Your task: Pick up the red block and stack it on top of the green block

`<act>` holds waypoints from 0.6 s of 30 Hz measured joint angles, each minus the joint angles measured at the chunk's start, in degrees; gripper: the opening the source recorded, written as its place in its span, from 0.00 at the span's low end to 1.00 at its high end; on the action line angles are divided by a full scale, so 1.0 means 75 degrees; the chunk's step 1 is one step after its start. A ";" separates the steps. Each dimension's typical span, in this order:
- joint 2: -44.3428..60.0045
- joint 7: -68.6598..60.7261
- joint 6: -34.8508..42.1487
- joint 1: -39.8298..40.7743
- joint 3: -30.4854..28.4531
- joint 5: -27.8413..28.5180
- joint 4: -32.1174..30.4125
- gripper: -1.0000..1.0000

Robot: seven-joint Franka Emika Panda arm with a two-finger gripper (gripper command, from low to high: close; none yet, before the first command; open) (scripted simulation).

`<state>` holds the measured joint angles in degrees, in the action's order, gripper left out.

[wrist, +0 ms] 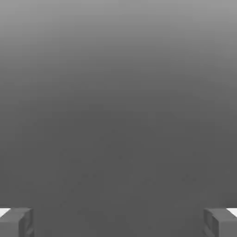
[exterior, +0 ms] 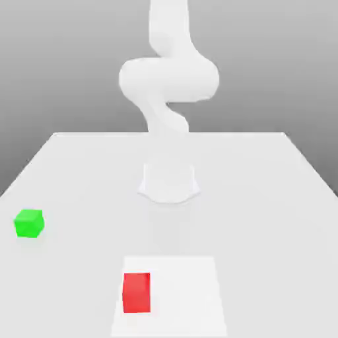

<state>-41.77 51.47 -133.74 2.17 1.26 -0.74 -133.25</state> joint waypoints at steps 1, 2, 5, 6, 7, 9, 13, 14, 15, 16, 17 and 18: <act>0.0233 0.0327 -0.0113 0.0121 0.0074 -0.0040 -0.0085 0.50; 0.0457 0.0644 -0.0221 0.0238 0.0147 -0.0072 -0.0166 0.50; 0.1106 0.1578 -0.0535 0.0575 0.0371 -0.0152 -0.0401 0.50; 0.1320 0.1893 -0.0639 0.0682 0.0446 -0.0170 -0.0479 0.50; 0.1534 0.2208 -0.0742 0.0789 0.0521 -0.0186 -0.0557 0.50; 0.1961 0.2851 -0.0950 0.0994 0.0667 -0.0202 -0.0712 0.50; 0.2817 0.4159 -0.1366 0.1407 0.0970 -0.0199 -0.1024 0.50; 0.3032 0.4499 -0.1470 0.1497 0.1033 -0.0182 -0.1102 0.50; 0.3248 0.4842 -0.1575 0.1583 0.1091 -0.0158 -0.1179 0.50; 0.3464 0.5189 -0.1679 0.1664 0.1145 -0.0130 -0.1257 0.50; 0.3680 0.5530 -0.1786 0.1763 0.1216 -0.0112 -0.1336 0.50; 0.3898 0.5886 -0.1889 0.1815 0.1237 -0.0070 -0.1414 0.50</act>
<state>-12.54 95.62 -147.90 15.78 10.54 -1.27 -143.85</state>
